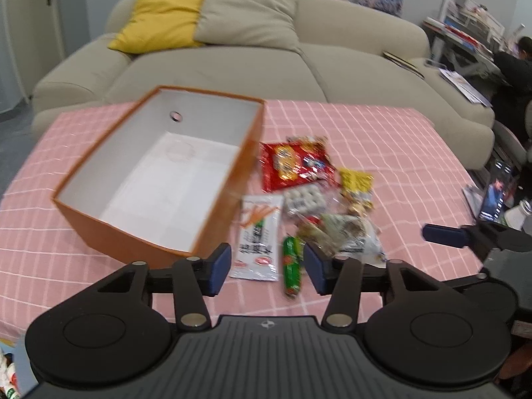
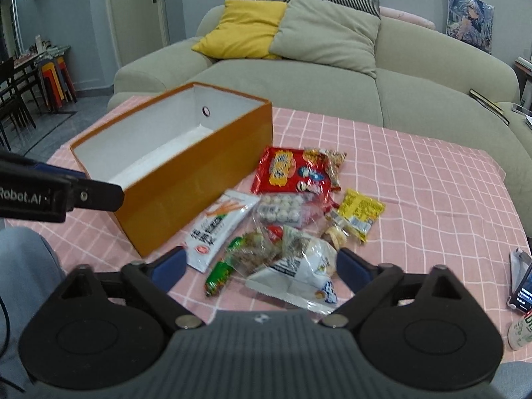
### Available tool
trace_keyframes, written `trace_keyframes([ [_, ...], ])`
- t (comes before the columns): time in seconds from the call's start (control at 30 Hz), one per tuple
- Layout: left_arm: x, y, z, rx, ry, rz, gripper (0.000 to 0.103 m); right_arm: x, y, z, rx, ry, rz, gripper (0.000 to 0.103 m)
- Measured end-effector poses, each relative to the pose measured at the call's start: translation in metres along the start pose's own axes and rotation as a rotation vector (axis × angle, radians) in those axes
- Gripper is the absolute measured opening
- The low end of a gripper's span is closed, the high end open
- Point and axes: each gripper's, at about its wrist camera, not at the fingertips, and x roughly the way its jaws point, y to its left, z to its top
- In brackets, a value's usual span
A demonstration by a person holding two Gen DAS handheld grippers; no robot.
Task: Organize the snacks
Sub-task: 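Grasp the clear nut bag with the left tool while the right tool grasps the white bag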
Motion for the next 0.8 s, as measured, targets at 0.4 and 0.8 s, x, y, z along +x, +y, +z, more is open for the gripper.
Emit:
trace_keyframes([
  [0.4, 0.059, -0.028, 0.002, 0.002, 0.085, -0.136, 0.058, 0.043, -0.030, -0.010, 0.043, 0.087, -0.042, 0.075],
  [0.8, 0.129, -0.024, 0.011, -0.102, 0.170, -0.142, 0.068, 0.084, -0.042, -0.004, 0.061, 0.161, -0.011, 0.073],
])
